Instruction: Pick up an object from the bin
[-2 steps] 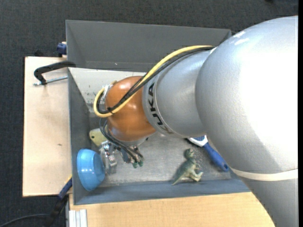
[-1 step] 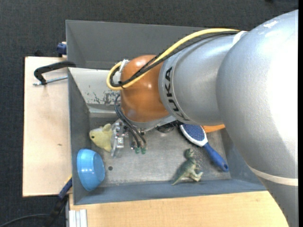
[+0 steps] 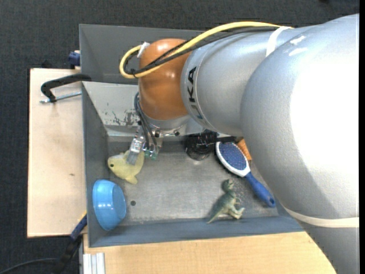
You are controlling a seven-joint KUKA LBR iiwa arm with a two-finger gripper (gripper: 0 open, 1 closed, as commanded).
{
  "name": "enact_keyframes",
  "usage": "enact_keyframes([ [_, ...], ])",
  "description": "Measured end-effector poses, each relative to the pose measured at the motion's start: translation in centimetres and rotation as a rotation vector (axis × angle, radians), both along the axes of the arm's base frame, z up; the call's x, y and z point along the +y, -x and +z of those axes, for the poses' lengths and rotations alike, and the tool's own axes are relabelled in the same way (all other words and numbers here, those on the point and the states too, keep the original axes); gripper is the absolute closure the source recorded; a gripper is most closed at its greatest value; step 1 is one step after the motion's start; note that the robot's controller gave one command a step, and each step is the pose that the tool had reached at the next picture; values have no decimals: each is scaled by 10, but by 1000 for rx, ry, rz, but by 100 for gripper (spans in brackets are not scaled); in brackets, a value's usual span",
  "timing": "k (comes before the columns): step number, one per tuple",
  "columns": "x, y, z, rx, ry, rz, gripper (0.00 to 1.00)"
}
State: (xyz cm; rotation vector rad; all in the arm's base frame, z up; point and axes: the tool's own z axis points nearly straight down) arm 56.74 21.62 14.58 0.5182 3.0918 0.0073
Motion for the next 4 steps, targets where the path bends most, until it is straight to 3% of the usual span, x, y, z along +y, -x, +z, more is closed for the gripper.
enact_keyframes([
  [1, 0, 1, 0, 2, 1, 2, 0],
  [2, 4, 5, -71, 9, 4, 428, 0],
  [3, 5, 4, -68, 5, 3, 426, 100],
  [4, 9, -13, 103, -10, 6, 770, 100],
])
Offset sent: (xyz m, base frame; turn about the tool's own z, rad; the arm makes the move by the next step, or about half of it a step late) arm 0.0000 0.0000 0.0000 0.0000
